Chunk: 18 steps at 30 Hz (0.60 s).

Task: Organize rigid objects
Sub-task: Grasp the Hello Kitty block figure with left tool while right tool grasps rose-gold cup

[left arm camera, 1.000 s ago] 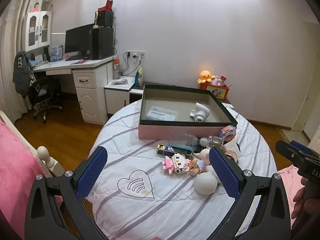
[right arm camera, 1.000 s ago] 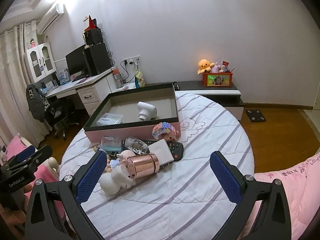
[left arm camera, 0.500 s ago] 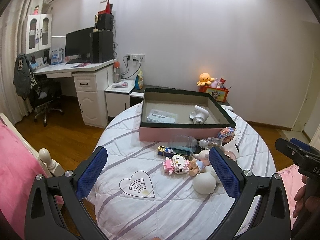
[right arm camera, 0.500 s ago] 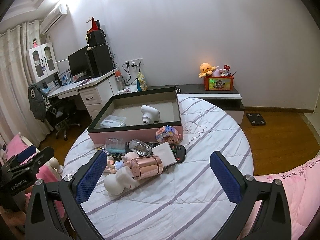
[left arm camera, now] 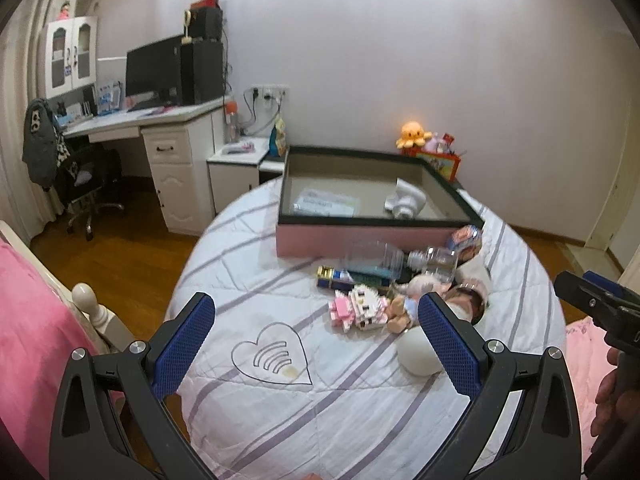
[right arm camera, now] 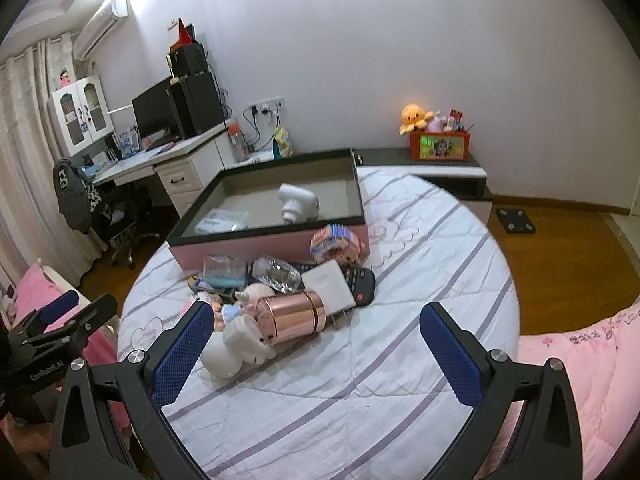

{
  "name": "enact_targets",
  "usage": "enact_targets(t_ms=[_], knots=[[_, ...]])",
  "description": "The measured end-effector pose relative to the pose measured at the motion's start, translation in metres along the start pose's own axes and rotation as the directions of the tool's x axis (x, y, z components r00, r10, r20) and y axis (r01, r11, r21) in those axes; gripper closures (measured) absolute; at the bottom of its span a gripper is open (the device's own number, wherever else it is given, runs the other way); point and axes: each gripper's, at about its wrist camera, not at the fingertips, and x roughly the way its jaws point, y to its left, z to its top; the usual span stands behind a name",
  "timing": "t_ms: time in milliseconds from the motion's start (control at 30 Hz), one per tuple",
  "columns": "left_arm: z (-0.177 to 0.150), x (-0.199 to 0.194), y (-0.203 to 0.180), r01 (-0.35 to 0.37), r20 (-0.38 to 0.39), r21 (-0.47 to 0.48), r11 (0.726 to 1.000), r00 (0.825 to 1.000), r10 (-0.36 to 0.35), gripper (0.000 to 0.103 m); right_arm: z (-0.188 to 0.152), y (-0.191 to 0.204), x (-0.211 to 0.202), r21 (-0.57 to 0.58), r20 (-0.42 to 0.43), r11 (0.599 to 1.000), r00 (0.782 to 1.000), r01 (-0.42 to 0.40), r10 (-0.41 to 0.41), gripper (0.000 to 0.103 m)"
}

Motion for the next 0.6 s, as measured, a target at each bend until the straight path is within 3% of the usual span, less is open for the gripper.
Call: enact_targets(t_ms=[600], knots=[[-0.015,0.104,-0.016,0.015,-0.196,0.057,0.998,0.981,-0.004,0.000,-0.013,-0.008,0.078,0.055,-0.170,0.996,0.982,-0.077,0.085,0.005]])
